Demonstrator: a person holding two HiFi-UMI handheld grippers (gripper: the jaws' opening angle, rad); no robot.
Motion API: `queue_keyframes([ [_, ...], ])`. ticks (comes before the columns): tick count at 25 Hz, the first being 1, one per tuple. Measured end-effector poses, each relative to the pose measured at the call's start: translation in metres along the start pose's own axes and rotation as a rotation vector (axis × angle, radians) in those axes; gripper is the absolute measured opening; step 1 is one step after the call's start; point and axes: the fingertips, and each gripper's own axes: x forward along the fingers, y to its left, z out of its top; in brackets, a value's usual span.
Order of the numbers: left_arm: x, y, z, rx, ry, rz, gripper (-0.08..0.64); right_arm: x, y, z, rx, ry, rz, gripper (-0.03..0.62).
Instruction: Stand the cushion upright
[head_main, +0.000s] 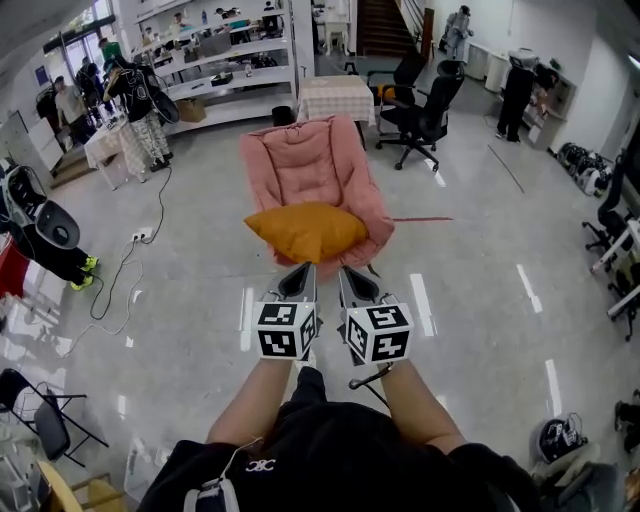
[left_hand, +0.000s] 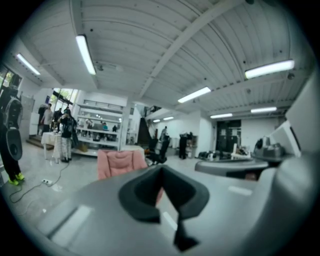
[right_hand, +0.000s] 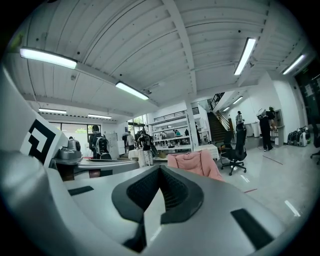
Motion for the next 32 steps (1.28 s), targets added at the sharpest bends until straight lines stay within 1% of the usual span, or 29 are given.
queue_keyframes([
  [3, 0.026, 0.013, 0.002, -0.003, 0.004, -0.019, -0.002, 0.024, -0.013, 0.006, -0.012, 0.001, -0.023, -0.003],
  [10, 0.091, 0.044, 0.013, -0.007, 0.016, -0.059, -0.002, 0.089, -0.046, 0.017, -0.002, 0.016, -0.056, -0.003],
  [15, 0.137, 0.081, 0.026, -0.026, 0.019, -0.062, -0.002, 0.144, -0.063, 0.032, -0.013, 0.030, -0.070, -0.003],
  [20, 0.174, 0.109, 0.034, -0.041, 0.032, -0.073, -0.002, 0.190, -0.074, 0.035, -0.014, 0.062, -0.078, -0.002],
  [23, 0.196, 0.127, 0.035, -0.051, 0.047, -0.074, -0.002, 0.216, -0.081, 0.035, -0.035, 0.080, -0.082, -0.003],
  [32, 0.248, 0.172, 0.039, -0.042, 0.075, -0.089, -0.002, 0.281, -0.101, 0.045, -0.034, 0.083, -0.110, -0.003],
])
